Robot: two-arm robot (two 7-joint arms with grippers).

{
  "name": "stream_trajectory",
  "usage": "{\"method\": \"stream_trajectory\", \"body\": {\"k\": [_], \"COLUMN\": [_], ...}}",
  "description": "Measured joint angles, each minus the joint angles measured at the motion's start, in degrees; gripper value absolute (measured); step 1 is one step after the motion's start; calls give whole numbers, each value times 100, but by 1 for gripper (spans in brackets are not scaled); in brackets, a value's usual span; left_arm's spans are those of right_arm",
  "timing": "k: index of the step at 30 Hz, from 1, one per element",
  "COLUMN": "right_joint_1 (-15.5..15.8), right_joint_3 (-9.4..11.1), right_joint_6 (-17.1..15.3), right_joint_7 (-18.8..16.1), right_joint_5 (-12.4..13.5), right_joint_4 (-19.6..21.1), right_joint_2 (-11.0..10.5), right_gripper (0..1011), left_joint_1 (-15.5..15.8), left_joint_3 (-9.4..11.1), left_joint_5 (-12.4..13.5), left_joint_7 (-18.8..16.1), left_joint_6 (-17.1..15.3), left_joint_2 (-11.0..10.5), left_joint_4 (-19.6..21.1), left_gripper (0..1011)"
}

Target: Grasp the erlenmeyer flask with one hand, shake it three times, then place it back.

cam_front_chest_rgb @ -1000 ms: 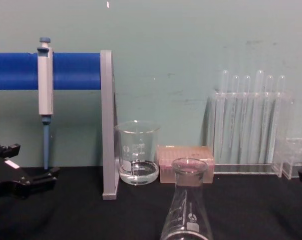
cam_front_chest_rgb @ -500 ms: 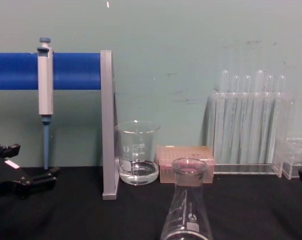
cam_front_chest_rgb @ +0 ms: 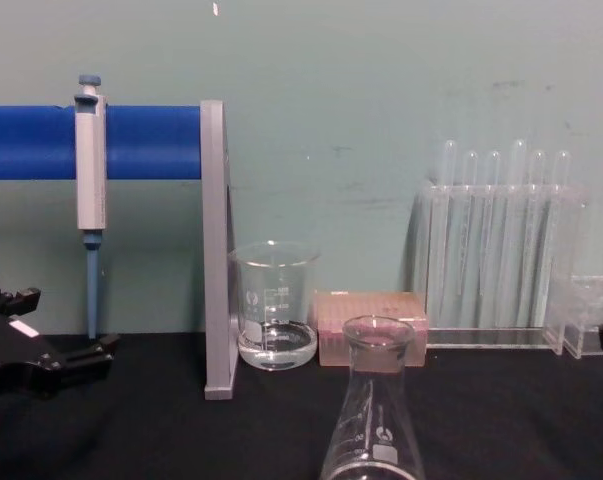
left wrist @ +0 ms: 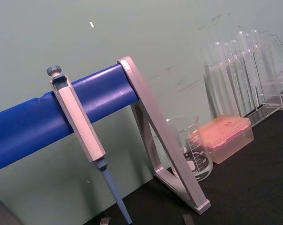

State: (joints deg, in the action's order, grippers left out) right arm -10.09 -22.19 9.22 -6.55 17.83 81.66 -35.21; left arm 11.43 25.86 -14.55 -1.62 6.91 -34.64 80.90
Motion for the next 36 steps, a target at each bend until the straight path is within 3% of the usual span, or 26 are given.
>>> {"method": "stream_trajectory", "body": {"k": [8,17,23,36], "right_joint_1": [362,696,728,373], "right_joint_3": [279,412,356,60], "right_joint_6": [58,60,56,51], "right_joint_7": [-560,-1235,-1784,-2754], "right_joint_5": [499,855,1000,1068], "right_joint_4": [319,709,826,599], "right_joint_2": [-184,-427,-470,-199], "right_gripper": [1000,1000,1000,1000], "left_joint_1": [-1,0,0,0], "left_joint_3": [0,0,0,0], "left_joint_5": [0,0,0,0], "left_joint_7": [0,0,0,0], "left_joint_6": [0,0,0,0], "left_joint_2": [0,0,0,0], "left_joint_4": [0,0,0,0], "left_gripper": [1001,1001,1001,1001]}}
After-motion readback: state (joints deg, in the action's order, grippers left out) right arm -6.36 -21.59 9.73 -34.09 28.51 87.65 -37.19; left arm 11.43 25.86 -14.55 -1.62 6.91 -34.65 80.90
